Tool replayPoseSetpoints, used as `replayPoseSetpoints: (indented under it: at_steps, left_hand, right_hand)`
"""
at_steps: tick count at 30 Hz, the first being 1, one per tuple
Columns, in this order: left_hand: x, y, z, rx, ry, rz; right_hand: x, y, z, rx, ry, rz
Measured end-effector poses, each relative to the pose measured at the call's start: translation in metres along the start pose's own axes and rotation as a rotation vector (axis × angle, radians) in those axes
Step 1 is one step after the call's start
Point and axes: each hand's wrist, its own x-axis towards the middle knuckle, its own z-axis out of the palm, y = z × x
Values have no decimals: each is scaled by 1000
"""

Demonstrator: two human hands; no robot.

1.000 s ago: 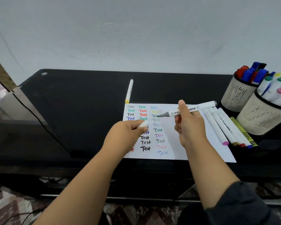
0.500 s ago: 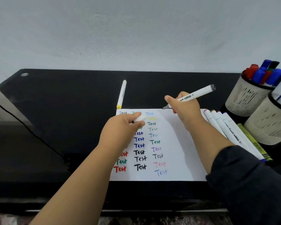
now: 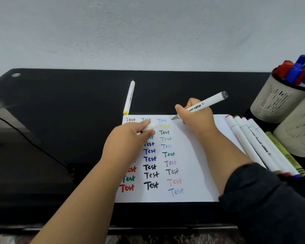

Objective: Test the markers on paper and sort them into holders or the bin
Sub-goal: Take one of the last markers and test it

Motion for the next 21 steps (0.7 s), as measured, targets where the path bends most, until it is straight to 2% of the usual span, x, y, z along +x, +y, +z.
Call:
replayPoseSetpoints:
  at_steps: [6, 15, 21]
  left_hand:
    - [-1, -1, 1, 8, -5, -5]
    - [-1, 2, 2, 14, -22, 6]
    - [-2, 2, 1, 15, -26, -4]
  right_hand:
    - [2, 0, -1, 4, 41, 17]
    - [0, 0, -2, 44, -9, 40]
    - [1, -2, -4, 49, 47, 56]
